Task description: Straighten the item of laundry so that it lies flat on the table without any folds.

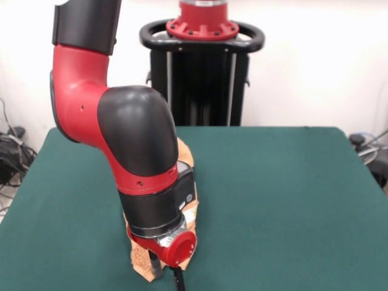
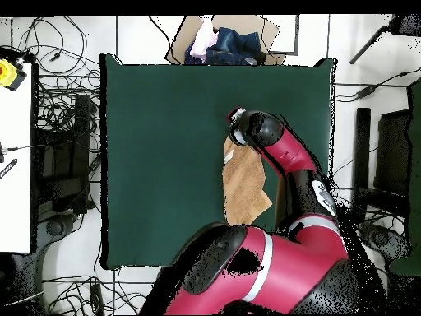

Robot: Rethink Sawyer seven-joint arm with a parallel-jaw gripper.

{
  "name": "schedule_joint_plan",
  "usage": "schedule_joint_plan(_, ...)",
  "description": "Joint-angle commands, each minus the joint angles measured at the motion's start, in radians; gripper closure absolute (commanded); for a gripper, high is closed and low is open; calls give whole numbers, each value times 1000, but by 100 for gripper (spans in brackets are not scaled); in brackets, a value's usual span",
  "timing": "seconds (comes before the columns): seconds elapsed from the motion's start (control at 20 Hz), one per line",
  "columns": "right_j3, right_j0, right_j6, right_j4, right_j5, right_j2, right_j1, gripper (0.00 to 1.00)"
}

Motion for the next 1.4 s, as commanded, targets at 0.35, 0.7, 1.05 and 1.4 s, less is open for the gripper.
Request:
schedule_joint_plan(0.35,95,50,213,-27,126,-137,-28,0)
schedule_joint_plan(0.7,150,87,227,-22,157,-177,-104,0)
schedule_joint_plan(1.05,105,96,232,-3,103,-177,-36,0)
schedule_joint_plan(1.4,93,103,229,0,88,-183,-21,0)
